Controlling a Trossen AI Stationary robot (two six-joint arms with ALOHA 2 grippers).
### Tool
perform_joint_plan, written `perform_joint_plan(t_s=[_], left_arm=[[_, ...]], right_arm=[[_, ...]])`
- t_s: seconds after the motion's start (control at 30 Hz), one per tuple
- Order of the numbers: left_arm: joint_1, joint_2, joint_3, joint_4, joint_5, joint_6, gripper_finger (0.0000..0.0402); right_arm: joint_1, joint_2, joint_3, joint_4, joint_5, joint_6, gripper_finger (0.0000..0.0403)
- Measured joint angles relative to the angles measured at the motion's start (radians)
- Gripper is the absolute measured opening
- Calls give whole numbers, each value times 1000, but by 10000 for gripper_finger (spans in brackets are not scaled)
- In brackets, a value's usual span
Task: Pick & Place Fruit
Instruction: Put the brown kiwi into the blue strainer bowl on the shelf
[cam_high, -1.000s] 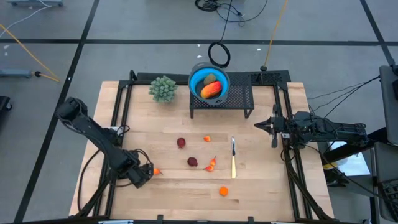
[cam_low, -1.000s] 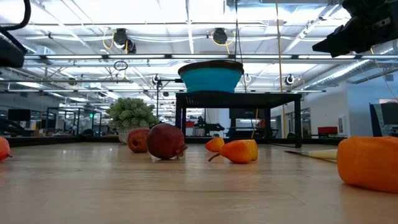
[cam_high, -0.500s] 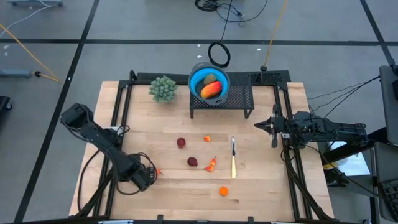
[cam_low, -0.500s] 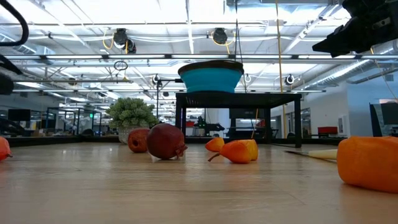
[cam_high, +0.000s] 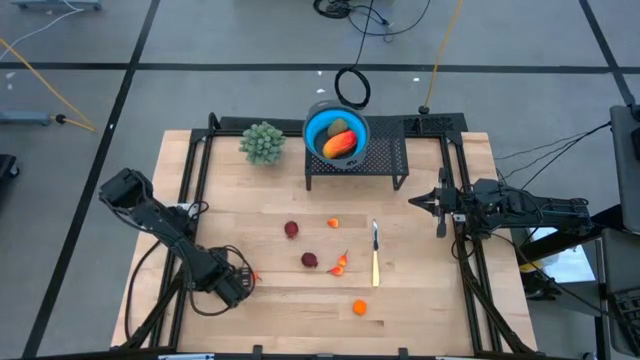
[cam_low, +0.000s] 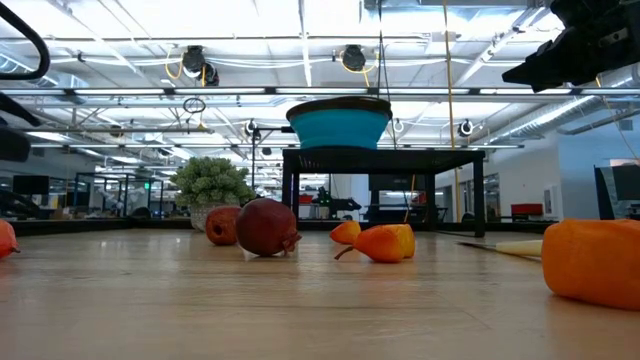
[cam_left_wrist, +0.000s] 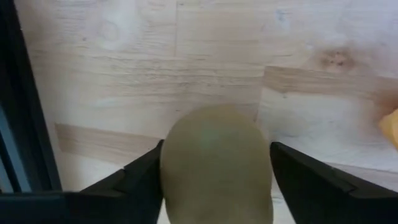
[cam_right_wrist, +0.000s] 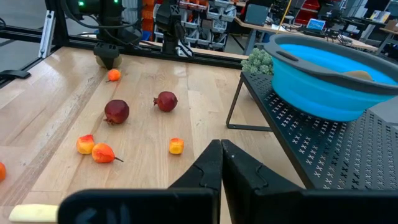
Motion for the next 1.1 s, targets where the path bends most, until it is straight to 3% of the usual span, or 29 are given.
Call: perform_joint_plan(t_s=[0.3, 0.57, 0.93, 1.1], left_arm=[[0, 0, 0, -5, 7, -5, 192], [0, -28, 17, -18, -56, -9, 212], [4, -212, 51, -34, -197, -53, 198], [5, -288, 51, 17, -384, -33, 210]], right_arm=[[0, 0, 0, 0, 0, 0, 0], [0, 0, 0, 0, 0, 0, 0], [0, 0, 0, 0, 0, 0, 0], [0, 0, 0, 0, 0, 0, 0]])
